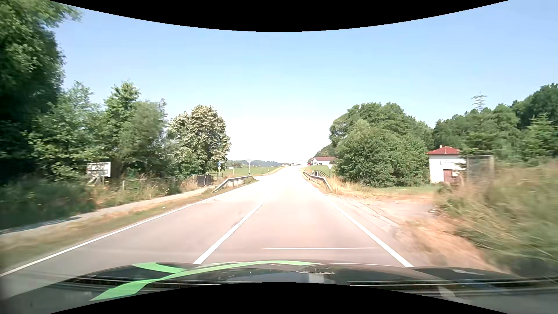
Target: Follow the waypoints while adhering to traffic rules and regulations
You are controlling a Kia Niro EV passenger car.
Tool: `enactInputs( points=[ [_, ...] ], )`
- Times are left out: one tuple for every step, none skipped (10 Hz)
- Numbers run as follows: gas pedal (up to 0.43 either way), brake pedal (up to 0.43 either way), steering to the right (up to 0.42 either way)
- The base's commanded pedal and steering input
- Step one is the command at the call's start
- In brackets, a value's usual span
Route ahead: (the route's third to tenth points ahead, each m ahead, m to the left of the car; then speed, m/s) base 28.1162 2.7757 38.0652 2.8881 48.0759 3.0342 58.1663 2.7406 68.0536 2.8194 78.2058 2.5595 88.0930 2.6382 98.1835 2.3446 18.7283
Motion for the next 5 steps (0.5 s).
enactInputs(
  points=[
    [0.220, 0.000, -0.003],
    [0.220, 0.000, -0.003],
    [0.220, 0.000, -0.003],
    [0.209, 0.000, -0.003],
    [0.189, 0.000, -0.003]
  ],
)
